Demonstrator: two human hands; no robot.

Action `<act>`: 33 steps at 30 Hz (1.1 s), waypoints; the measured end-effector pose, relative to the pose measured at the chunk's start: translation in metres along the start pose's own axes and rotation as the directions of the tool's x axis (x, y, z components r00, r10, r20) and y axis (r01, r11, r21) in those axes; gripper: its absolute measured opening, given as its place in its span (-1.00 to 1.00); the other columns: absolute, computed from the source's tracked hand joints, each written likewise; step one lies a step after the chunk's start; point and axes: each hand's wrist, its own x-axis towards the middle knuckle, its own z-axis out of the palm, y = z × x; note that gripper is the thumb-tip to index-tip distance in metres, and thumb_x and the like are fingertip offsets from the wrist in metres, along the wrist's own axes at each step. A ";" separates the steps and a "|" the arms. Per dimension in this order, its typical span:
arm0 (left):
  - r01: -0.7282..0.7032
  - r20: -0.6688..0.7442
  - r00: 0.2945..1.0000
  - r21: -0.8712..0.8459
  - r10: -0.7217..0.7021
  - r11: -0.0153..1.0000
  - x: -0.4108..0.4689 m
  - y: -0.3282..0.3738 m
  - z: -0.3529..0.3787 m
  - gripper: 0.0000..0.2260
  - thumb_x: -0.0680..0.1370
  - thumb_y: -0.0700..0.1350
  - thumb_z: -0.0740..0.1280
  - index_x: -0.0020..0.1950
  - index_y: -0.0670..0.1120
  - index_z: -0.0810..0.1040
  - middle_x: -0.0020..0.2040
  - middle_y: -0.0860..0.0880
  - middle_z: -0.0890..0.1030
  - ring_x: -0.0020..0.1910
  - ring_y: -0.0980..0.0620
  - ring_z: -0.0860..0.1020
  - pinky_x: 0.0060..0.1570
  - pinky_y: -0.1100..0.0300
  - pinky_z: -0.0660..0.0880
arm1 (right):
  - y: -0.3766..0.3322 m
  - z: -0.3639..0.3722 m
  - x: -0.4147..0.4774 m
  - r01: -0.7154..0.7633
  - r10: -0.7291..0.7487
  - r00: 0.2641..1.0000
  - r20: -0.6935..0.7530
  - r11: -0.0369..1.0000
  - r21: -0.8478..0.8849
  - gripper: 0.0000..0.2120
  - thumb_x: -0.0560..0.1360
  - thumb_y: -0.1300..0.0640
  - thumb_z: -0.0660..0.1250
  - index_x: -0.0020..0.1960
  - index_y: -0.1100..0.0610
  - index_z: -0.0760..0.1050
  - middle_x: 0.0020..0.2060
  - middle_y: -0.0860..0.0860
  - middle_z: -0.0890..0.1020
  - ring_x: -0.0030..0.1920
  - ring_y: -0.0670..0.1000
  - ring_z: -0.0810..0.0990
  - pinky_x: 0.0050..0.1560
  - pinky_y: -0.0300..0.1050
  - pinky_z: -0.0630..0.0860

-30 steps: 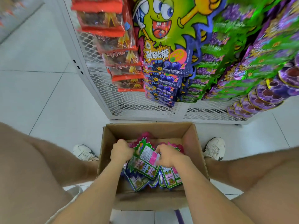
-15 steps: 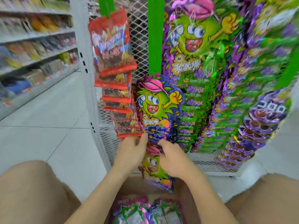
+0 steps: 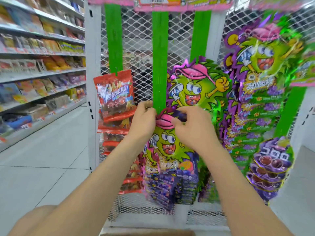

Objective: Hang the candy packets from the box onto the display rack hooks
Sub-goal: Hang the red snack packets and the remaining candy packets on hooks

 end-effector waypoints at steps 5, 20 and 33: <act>0.107 0.081 0.992 -0.169 -0.094 0.980 0.010 -0.006 -0.014 -0.66 0.47 0.20 0.39 0.10 0.03 0.73 0.11 -0.03 0.74 0.17 0.02 0.66 0.33 -0.03 0.51 | -0.019 -0.001 0.026 -0.028 0.026 0.999 0.026 0.996 0.086 -0.83 0.40 -0.07 0.32 -0.29 -0.01 0.52 -0.43 -0.08 0.62 -0.26 0.04 0.65 -0.16 -0.04 0.62; 0.095 0.270 0.960 -0.065 -0.074 0.993 0.020 -0.009 -0.017 -0.68 0.61 0.20 0.28 0.13 0.08 0.74 0.11 -0.03 0.77 0.25 -0.10 0.67 0.45 -0.19 0.43 | -0.019 -0.001 0.021 -0.158 0.156 0.987 0.022 0.978 0.137 -0.72 0.44 0.03 0.39 -0.36 0.16 0.45 -0.52 -0.01 0.40 -0.37 0.08 0.42 -0.29 -0.08 0.30; -0.578 0.113 0.780 0.508 0.615 0.639 -0.017 -0.057 -0.016 -0.59 0.70 -0.23 0.27 0.57 -0.13 0.36 0.41 -0.09 0.49 0.40 -0.03 0.47 0.42 0.04 0.41 | 0.002 0.022 -0.043 0.152 -0.167 0.922 -0.348 0.986 -0.069 -0.71 0.55 0.09 0.41 0.25 0.14 0.60 0.07 0.08 0.68 0.12 0.17 0.60 0.19 0.11 0.52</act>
